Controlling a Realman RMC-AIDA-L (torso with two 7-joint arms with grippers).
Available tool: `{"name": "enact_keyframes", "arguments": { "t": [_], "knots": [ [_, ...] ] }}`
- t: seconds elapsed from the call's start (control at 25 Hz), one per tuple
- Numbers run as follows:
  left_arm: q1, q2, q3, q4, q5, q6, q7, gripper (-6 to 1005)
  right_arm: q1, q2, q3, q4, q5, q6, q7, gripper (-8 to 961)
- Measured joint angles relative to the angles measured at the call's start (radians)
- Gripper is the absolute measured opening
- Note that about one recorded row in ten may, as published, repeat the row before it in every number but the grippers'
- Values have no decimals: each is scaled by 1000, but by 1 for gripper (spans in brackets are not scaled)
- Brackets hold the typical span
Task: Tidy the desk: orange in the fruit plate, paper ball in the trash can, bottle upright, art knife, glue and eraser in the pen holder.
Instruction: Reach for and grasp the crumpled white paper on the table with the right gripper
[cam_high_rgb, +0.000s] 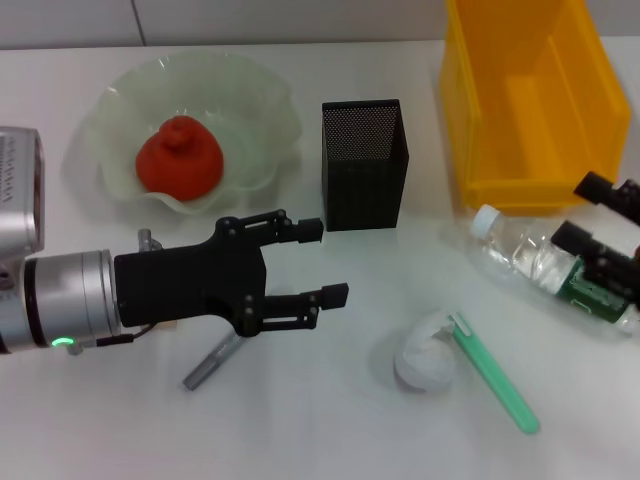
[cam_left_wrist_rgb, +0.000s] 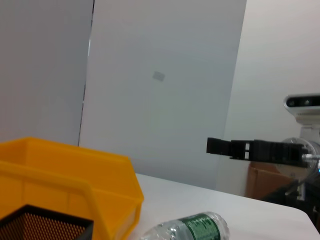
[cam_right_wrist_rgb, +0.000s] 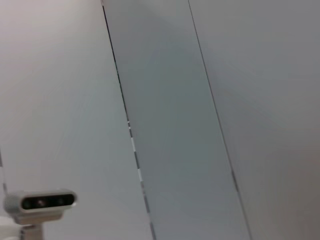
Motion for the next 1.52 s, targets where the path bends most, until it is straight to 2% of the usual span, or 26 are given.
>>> {"name": "enact_keyframes", "arguments": {
  "t": [0.12, 0.16, 0.24, 0.28, 0.32, 0.36, 0.44, 0.48, 0.52, 0.56, 0.72, 0.84, 1.0, 1.2, 1.4, 1.52],
  "knots": [
    [-4, 0, 0, 12, 3, -3, -2, 784, 10, -1, 0, -166, -4, -34, 211, 725],
    [-4, 0, 0, 12, 3, -3, -2, 784, 10, -1, 0, -166, -4, -34, 211, 724],
    [-8, 1, 3, 9, 4, -10, 0, 784, 13, -2, -5, -274, -10, -41, 340, 724],
    [-8, 0, 5, 8, 4, -15, 1, 784, 14, -2, -7, -333, -20, -44, 395, 724],
    [-7, 0, 8, 8, 4, -22, 2, 784, 21, -2, -11, -474, -64, -53, 546, 724],
    [-7, 0, 8, 7, 3, -32, 2, 784, 21, -2, -11, -474, -64, -53, 546, 724],
    [-5, 0, 9, 5, 4, -40, 2, 784, 43, -7, -13, -593, -125, -69, 698, 724],
    [-4, 0, 9, 5, 3, -43, 2, 784, 61, -13, -14, -643, -153, -80, 768, 724],
    [-4, 0, 9, 5, 3, -43, 2, 784, 106, -32, -14, -725, -218, -117, 911, 724],
    [-1, 0, 9, 4, 3, -45, 2, 784, 106, -32, -14, -725, -218, -117, 911, 724],
    [-2, 0, 9, 4, 3, -54, 2, 784, 221, -85, -22, -743, -336, -209, 1095, 724],
    [-2, -1, 9, 4, 3, -56, 2, 784, 254, -94, -52, -731, -391, -214, 1107, 724],
    [-1, -2, 7, 4, 3, -69, 2, 785, 291, -97, -159, -715, -445, -185, 1091, 724],
    [0, -3, 8, 3, 3, -81, 2, 785, 317, -85, -335, -696, -464, -127, 1053, 724],
    [-3, -3, 9, -6, -2, -93, 6, 785, 348, -47, -466, -653, -484, -54, 1009, 724],
    [-5, -3, 9, -6, -3, -95, 8, 785, 384, -33, -528, -594, -530, -15, 1005, 725]
  ]
}}
